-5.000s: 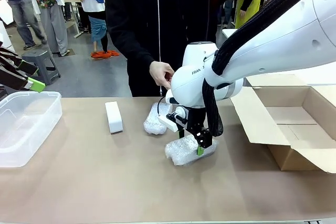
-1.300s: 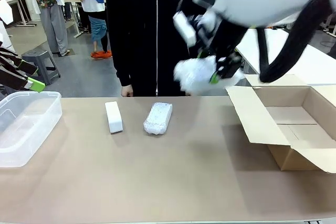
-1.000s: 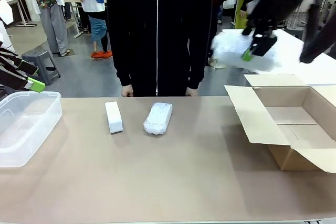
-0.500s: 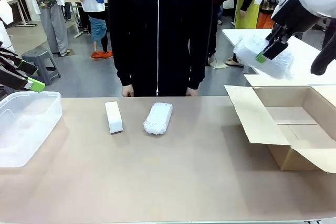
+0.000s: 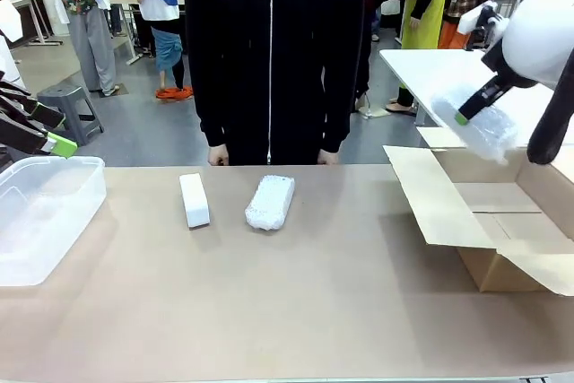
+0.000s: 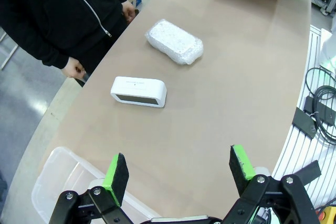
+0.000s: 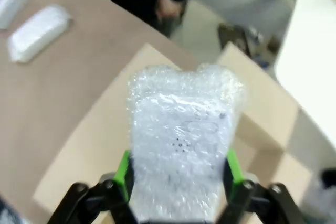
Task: Separate and place wrapped and unwrapped clocks.
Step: If the picked Digital clock is wrapped, place it in the Package Box ; if not, place it in the Organizing box.
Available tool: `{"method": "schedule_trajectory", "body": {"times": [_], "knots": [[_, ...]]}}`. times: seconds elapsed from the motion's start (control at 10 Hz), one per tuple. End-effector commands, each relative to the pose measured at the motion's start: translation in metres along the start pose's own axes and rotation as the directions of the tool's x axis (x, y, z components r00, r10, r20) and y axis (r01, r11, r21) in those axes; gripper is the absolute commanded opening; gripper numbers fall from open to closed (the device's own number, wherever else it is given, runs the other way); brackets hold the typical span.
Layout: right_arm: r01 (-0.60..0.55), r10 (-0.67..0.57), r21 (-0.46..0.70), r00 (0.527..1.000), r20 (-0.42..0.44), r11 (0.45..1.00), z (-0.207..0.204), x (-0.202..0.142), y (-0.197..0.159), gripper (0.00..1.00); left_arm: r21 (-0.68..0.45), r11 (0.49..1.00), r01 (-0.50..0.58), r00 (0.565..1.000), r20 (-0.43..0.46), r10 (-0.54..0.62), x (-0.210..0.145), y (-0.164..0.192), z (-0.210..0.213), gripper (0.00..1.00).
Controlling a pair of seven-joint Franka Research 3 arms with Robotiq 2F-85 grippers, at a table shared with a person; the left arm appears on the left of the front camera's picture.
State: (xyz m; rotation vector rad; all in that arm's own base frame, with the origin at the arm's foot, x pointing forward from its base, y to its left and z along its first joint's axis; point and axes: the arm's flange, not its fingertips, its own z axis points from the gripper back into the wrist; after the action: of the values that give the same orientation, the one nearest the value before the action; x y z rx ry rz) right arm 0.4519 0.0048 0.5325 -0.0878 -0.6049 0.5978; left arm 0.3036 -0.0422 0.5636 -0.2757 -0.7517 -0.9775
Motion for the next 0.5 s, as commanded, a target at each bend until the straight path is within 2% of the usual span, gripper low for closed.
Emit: {"method": "schedule_trajectory", "body": {"times": [0.0,0.3,0.4], "knots": [[0.154,-0.159,-0.070,0.985,-0.061,0.986,-0.010,-0.009,0.007,0.79,-0.014,1.000,0.002,1.000,0.009,-0.002,-0.001,0.000,-0.001,1.00],[0.336,-0.336,-0.025,0.931,-0.141,0.942,-0.058,-0.050,-0.005,0.79,-0.014,1.000,0.002,1.000,0.009,-0.002,-0.001,0.000,-0.001,1.00],[0.360,-0.358,-0.016,0.920,-0.159,0.933,-0.073,-0.063,-0.005,0.79,-0.014,1.000,0.002,1.000,0.009,-0.002,-0.001,0.000,-0.001,1.00]]}}
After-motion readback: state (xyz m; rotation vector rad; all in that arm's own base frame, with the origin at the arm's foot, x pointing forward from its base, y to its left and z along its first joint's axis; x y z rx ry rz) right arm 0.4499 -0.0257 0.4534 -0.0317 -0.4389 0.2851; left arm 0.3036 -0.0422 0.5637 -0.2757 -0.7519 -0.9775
